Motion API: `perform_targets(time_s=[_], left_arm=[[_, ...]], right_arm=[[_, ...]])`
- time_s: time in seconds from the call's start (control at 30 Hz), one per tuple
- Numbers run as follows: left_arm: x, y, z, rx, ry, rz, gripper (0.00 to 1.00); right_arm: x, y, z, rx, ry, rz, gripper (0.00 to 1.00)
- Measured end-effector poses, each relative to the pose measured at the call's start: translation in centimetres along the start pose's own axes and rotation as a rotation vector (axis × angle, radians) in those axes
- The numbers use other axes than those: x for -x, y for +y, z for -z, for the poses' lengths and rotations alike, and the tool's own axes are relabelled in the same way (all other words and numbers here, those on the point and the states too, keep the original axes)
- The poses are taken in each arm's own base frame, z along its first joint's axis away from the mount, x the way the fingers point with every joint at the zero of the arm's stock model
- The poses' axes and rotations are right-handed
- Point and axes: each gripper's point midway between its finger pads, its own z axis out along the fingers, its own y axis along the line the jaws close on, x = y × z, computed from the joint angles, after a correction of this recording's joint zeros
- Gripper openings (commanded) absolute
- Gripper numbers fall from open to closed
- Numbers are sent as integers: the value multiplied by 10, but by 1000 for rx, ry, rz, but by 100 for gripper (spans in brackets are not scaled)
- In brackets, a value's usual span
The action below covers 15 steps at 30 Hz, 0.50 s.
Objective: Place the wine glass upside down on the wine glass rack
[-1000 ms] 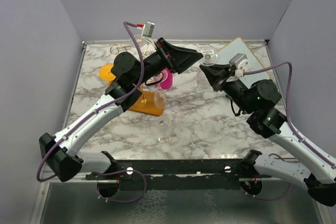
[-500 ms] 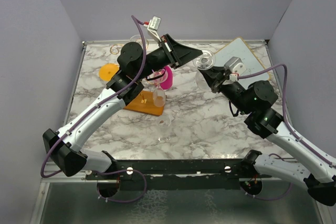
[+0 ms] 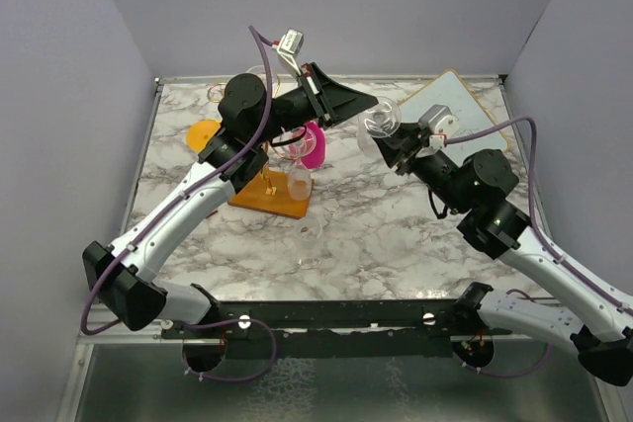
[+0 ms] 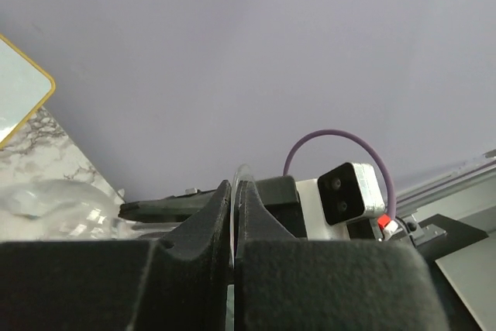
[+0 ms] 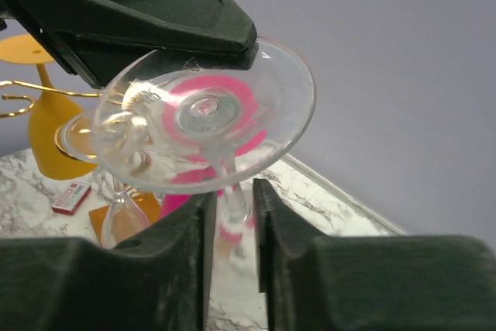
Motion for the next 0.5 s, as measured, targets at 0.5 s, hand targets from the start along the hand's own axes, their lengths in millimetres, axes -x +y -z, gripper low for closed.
perform_targets(time_s=[0.5], left_arm=[[40,-24,-15,-80,-71,-59,0]], right_arm=[[23,-3,15,-11,-57,-69,54]])
